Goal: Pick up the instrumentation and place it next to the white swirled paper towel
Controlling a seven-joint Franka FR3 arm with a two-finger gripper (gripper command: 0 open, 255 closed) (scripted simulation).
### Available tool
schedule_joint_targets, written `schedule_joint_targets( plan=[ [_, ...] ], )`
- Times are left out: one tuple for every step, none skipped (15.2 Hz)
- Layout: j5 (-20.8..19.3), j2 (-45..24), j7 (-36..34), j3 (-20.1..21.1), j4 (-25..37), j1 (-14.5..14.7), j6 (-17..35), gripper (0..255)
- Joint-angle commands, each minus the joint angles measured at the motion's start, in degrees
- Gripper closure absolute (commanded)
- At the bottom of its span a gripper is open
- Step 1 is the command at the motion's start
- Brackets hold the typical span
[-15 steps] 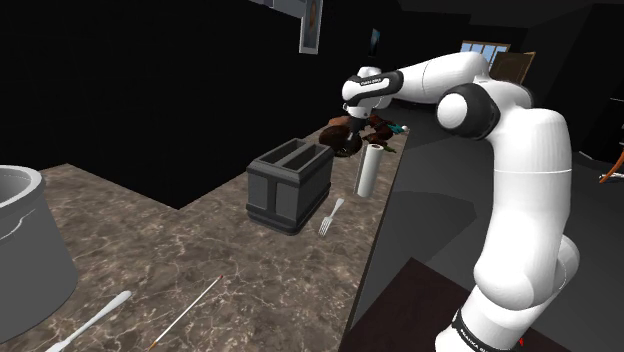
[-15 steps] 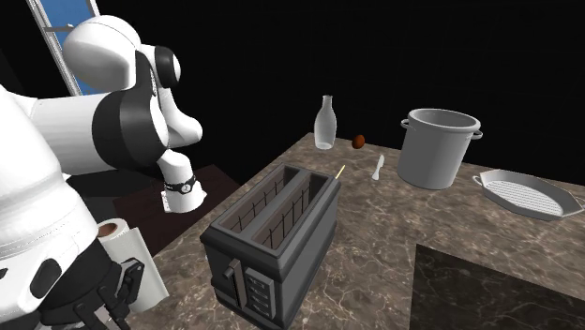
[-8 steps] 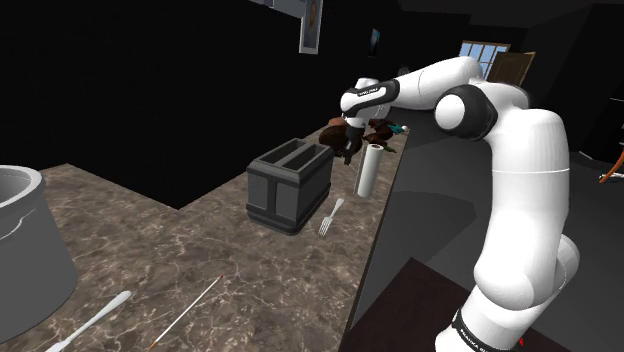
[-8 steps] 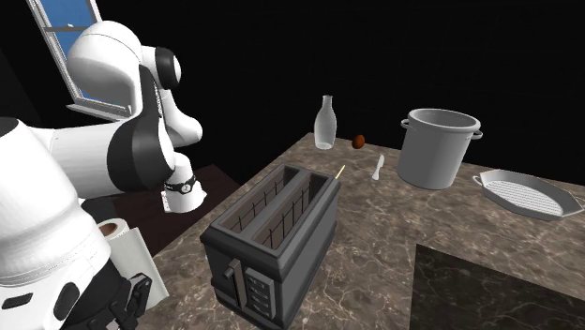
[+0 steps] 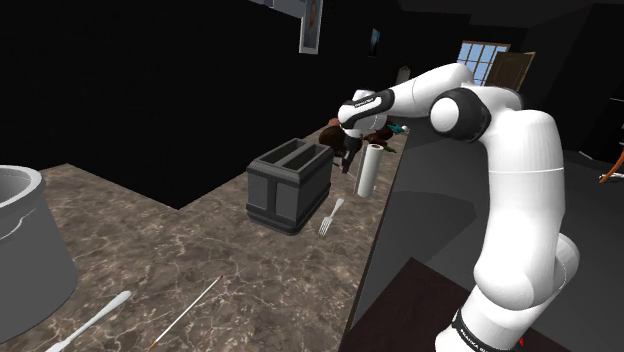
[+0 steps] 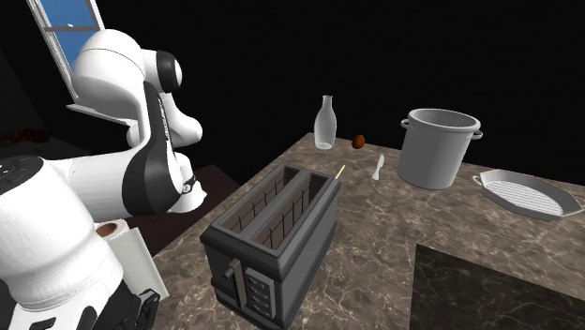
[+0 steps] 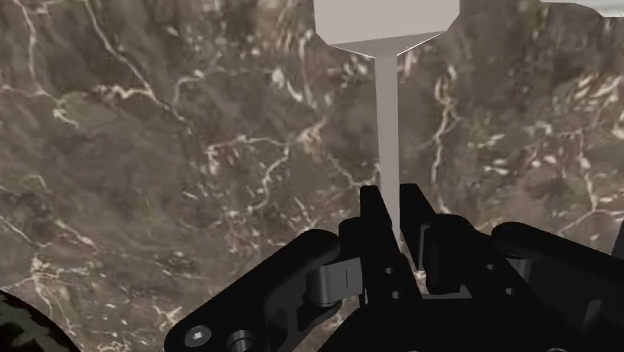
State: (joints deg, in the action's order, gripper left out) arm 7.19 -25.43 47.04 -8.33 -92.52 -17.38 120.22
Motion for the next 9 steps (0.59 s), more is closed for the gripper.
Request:
schedule_joint_targets(
  plan=[
    [0.1, -0.5, 0.2, 0.1, -0.8, 0.0, 1.4, 255],
    [0.2, -0.8, 0.2, 0.1, -1.2, -0.1, 2.0, 255],
    [0.3, -1.1, 0.3, 0.1, -1.5, -0.1, 2.6, 255],
    [0.4, -1.3, 0.4, 0.2, -1.7, -0.1, 3.0, 255],
    [0.4, -1.3, 0.4, 0.2, -1.7, -0.1, 3.0, 255],
    [0.4, -1.3, 0.4, 0.2, -1.7, -0.1, 3.0, 255],
    [0.4, -1.3, 0.4, 0.2, -1.7, -0.1, 3.0, 255],
    [0.4, -1.3, 0.4, 0.2, -1.7, -0.1, 3.0, 255],
    [0.4, -1.3, 0.4, 0.2, -1.7, -0.1, 3.0, 255]
  ],
)
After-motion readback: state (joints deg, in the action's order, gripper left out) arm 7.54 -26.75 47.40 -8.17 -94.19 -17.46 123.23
